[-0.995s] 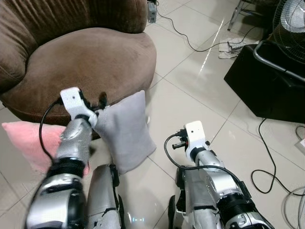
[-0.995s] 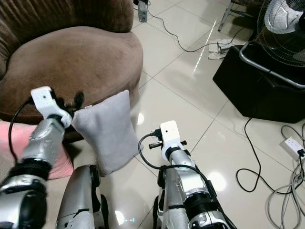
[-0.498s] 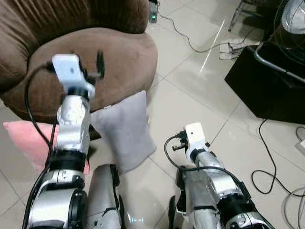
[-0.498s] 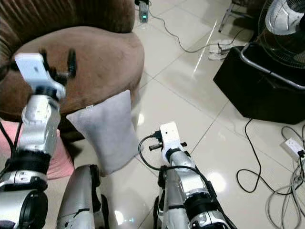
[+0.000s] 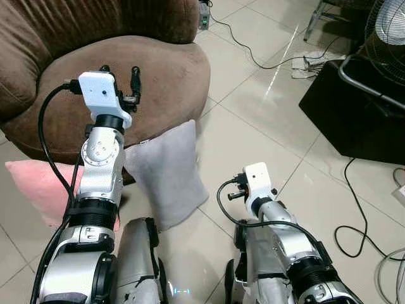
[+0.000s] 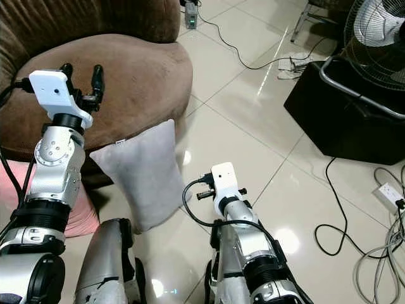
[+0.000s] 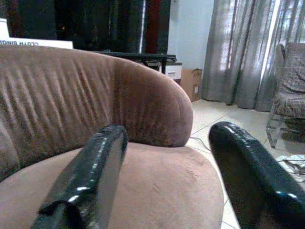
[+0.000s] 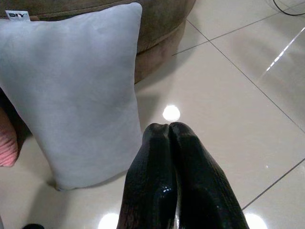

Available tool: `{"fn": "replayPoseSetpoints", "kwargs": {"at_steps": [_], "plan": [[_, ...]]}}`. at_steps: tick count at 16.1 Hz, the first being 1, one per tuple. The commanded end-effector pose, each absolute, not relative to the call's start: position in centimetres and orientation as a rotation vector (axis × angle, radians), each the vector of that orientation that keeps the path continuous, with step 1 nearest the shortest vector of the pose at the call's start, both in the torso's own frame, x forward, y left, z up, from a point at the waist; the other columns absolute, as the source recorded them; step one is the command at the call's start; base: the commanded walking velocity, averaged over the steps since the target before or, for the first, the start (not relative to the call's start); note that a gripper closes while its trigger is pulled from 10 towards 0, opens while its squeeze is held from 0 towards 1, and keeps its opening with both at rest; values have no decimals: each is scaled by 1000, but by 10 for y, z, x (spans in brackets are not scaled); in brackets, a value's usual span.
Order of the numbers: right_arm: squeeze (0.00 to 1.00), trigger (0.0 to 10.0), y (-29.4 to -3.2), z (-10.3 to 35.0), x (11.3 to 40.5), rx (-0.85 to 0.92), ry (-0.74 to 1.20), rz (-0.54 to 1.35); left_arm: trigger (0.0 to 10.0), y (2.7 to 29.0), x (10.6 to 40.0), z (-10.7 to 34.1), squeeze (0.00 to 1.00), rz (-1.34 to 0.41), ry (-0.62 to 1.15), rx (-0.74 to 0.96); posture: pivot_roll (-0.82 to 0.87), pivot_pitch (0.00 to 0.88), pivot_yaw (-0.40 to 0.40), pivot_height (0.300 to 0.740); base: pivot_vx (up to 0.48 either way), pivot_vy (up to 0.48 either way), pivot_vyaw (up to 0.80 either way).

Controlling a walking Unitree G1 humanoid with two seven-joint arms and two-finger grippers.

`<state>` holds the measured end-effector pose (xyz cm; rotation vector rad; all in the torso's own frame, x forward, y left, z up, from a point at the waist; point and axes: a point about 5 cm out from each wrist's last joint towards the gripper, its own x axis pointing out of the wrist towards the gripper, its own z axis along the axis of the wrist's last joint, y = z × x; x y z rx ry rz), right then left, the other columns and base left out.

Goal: Move the pillow to the sofa from floor

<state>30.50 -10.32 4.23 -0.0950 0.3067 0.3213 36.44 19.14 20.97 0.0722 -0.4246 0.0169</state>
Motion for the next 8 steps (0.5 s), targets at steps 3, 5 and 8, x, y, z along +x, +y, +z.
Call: {"fn": "replayPoseSetpoints", "kwargs": {"at_steps": [3,5,8], "plan": [[0,10000,-107,36,301,-101,336,317,10000,193,366,194,0,72,-335,131,-76,192,-91,560,0,0,0],[0,10000,-106,35,301,-101,337,317,10000,190,366,189,1000,56,-316,122,-77,194,-90,560,0,0,0],[0,10000,-107,35,301,-101,338,316,10000,187,365,185,1000,51,-301,137,-77,195,-90,560,0,0,0]]}}
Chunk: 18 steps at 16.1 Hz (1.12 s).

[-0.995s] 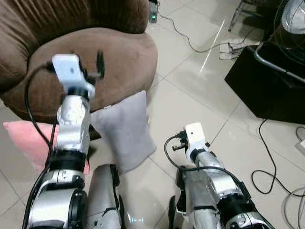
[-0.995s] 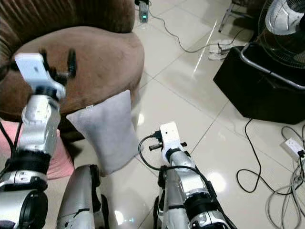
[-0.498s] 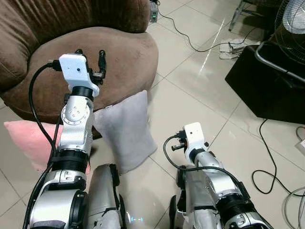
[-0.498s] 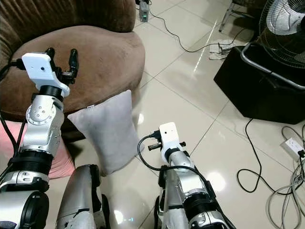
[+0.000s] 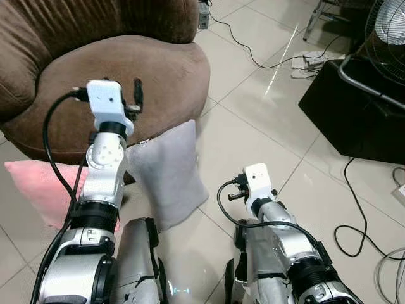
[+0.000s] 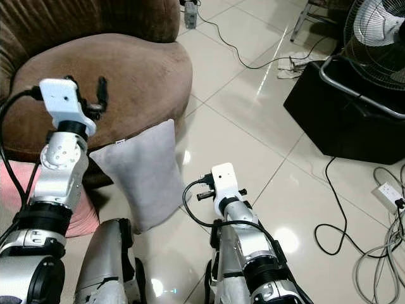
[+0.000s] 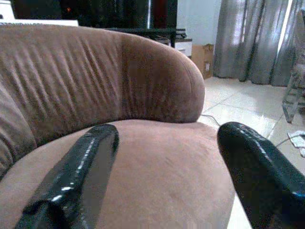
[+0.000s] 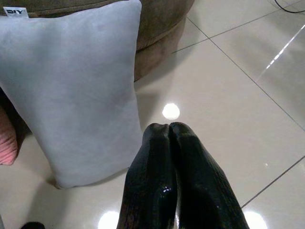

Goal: Move the pillow to the sofa from floor

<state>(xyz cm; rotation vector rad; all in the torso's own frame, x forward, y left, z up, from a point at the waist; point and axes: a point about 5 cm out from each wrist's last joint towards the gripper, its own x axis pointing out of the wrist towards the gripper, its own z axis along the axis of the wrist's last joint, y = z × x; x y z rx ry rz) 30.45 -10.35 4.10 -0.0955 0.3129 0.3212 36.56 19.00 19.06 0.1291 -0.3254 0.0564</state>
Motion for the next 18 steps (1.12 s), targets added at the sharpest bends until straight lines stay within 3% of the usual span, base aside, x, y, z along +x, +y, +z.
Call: {"fn": "replayPoseSetpoints", "kwargs": {"at_steps": [1,8,18], "plan": [[0,10000,-106,35,301,-100,338,316,10000,187,365,183,1000,48,-292,141,-78,195,-87,560,0,0,0],[0,10000,-114,47,309,-96,286,261,10000,190,365,161,1000,47,-178,102,-82,182,-85,560,0,0,0],[0,10000,-122,50,315,-101,280,213,10000,190,365,157,1000,32,-161,104,-80,181,-89,560,0,0,0]]}}
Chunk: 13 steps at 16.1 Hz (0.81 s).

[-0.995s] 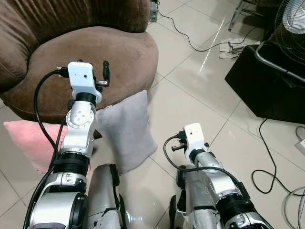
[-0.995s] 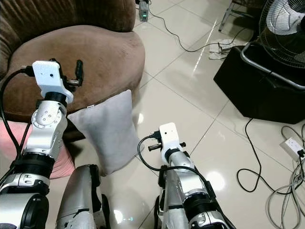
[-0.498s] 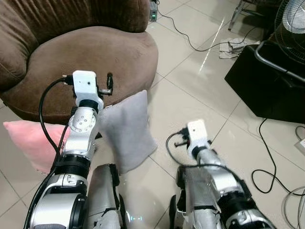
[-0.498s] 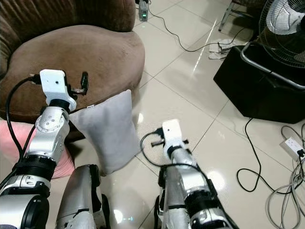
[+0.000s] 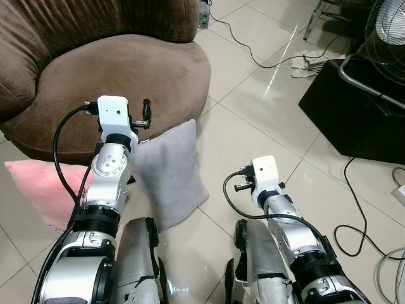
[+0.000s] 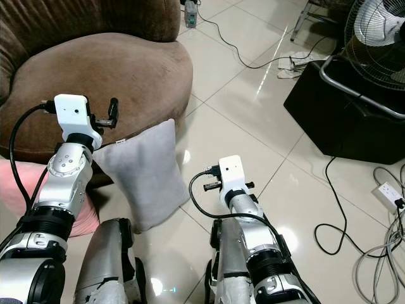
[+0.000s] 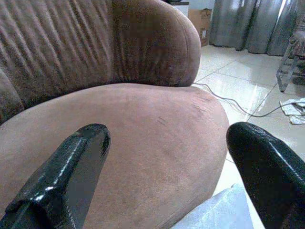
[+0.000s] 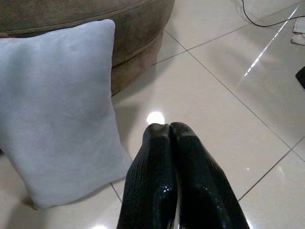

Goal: Move the pillow to the sofa from floor

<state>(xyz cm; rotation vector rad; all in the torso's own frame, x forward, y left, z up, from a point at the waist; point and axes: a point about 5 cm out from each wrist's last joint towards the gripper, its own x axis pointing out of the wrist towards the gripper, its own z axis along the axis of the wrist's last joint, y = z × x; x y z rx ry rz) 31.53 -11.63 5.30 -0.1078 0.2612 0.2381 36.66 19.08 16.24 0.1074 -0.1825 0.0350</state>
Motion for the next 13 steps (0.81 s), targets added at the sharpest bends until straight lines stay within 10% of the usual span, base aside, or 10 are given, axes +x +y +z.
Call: {"fn": "replayPoseSetpoints", "kwargs": {"at_steps": [1,13], "plan": [[0,10000,-123,50,315,-101,280,211,10000,189,365,157,1000,23,-159,122,-80,183,-89,560,0,0,0],[0,10000,-121,47,311,-104,293,228,10000,177,362,145,1000,-81,-106,121,-82,197,-93,560,0,0,0]]}}
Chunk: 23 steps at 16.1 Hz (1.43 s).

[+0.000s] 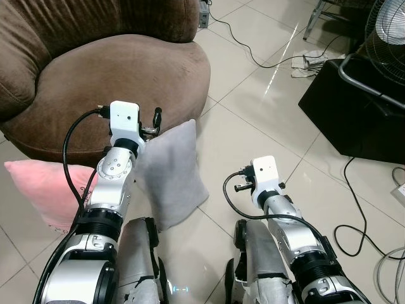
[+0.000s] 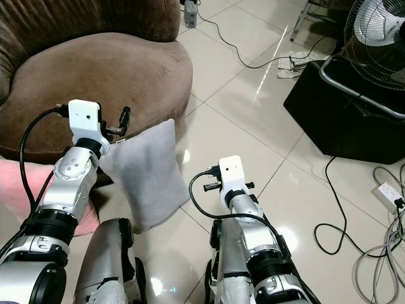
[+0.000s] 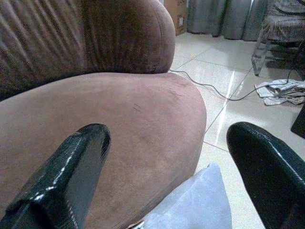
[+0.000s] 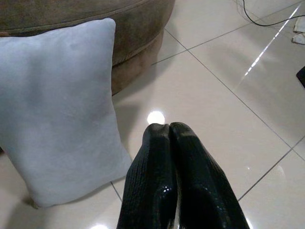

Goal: Move the pillow to the sofa from floor

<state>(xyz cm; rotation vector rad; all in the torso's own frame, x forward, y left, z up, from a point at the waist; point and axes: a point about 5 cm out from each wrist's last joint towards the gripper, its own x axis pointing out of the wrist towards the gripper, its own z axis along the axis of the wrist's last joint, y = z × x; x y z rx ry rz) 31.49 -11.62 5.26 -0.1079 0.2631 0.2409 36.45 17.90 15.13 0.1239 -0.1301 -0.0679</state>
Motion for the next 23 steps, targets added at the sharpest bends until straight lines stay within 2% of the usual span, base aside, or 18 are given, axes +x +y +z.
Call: {"fn": "replayPoseSetpoints", "kwargs": {"at_steps": [1,3,4,5,6,7,8,11,14,20,23], "plan": [[0,10000,-121,47,312,-104,292,228,10000,178,362,145,1000,-74,-108,117,-82,197,-93,560,0,0,0],[0,10000,-121,47,312,-106,292,227,10000,177,362,146,1000,-84,-113,116,-83,190,-93,560,0,0,0],[0,10000,-121,47,312,-108,292,228,10000,176,362,140,1000,-104,-66,122,-82,185,-91,560,0,0,0],[0,10000,-121,47,312,-109,293,229,10000,172,361,122,1000,-204,79,181,-79,183,-91,560,0,0,0],[0,10000,-121,46,312,-109,294,229,10000,173,358,104,780,-282,223,266,-76,180,-89,560,0,0,0],[0,10000,-120,46,312,-109,294,231,10000,178,355,95,780,-299,292,293,-76,180,-89,560,0,0,0],[0,10000,-119,46,312,-108,294,233,10000,193,352,87,0,-297,363,330,-75,179,-86,560,0,0,0],[0,10000,-118,45,311,-105,295,235,10000,226,352,93,0,-301,411,450,-70,176,-81,560,0,0,0],[0,10000,-119,44,310,-105,296,232,10000,248,356,104,0,-228,424,532,-73,177,-80,560,0,0,0],[0,10000,-118,45,312,-106,297,235,10000,230,356,93,0,-420,508,545,-65,185,-80,560,0,0,0],[0,10000,-116,46,312,-100,294,234,10000,218,359,92,0,-439,493,510,-77,191,-76,560,0,0,0]]}}
